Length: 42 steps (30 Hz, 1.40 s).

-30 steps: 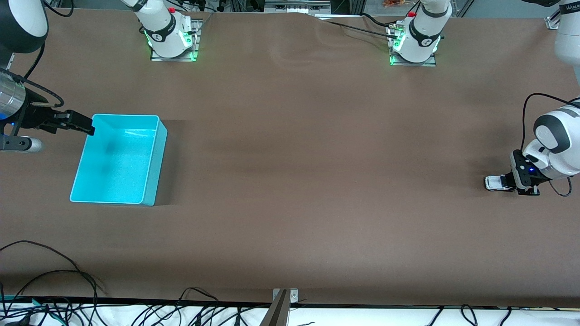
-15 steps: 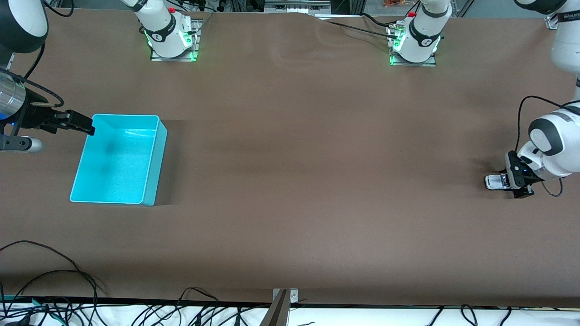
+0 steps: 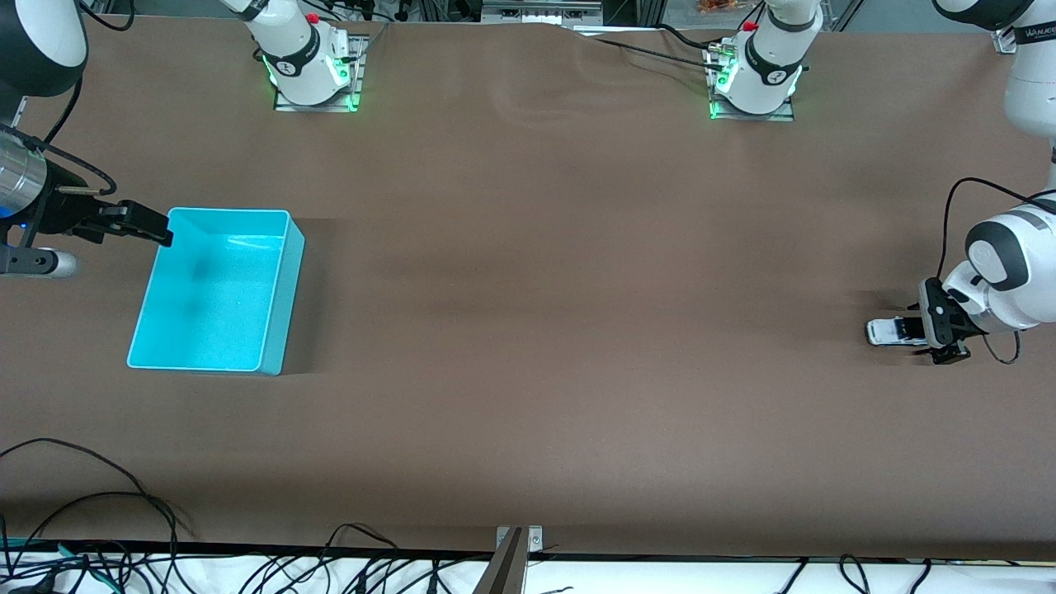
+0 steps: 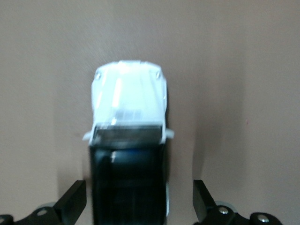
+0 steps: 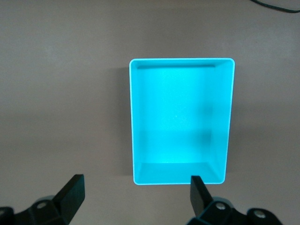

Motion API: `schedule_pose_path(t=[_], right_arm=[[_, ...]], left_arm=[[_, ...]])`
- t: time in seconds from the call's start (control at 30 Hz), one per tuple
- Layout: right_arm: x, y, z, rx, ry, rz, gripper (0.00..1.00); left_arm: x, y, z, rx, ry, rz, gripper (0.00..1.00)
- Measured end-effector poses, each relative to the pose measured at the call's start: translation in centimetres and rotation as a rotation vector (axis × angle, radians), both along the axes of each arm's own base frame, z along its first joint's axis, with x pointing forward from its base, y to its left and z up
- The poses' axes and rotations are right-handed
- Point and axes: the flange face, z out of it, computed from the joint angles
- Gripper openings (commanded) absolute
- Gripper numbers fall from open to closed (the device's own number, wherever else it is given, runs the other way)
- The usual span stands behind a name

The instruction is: Wind and store white jeep toy

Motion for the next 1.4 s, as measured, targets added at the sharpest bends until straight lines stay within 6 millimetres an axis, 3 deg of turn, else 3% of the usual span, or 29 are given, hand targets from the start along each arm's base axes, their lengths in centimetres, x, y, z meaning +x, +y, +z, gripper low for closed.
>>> schedule_pose_path(t=[0.3,0.57,1.4], right_arm=[[0.0,0.0,0.0,0.000,0.000,0.000,1.00],[0.0,0.0,0.0,0.000,0.000,0.000,1.00],[0.0,0.0,0.2,0.000,-0.008,0.000,1.00]], left_arm=[[0.4,-0.7,2.6,-0.014,0.031,0.057,1.00],[0.6,-2.4,6.7,-0.025,0.079,0.219,1.00],[4.4,-14.9,17.0,-0.027,0.161,0.508,1.00]])
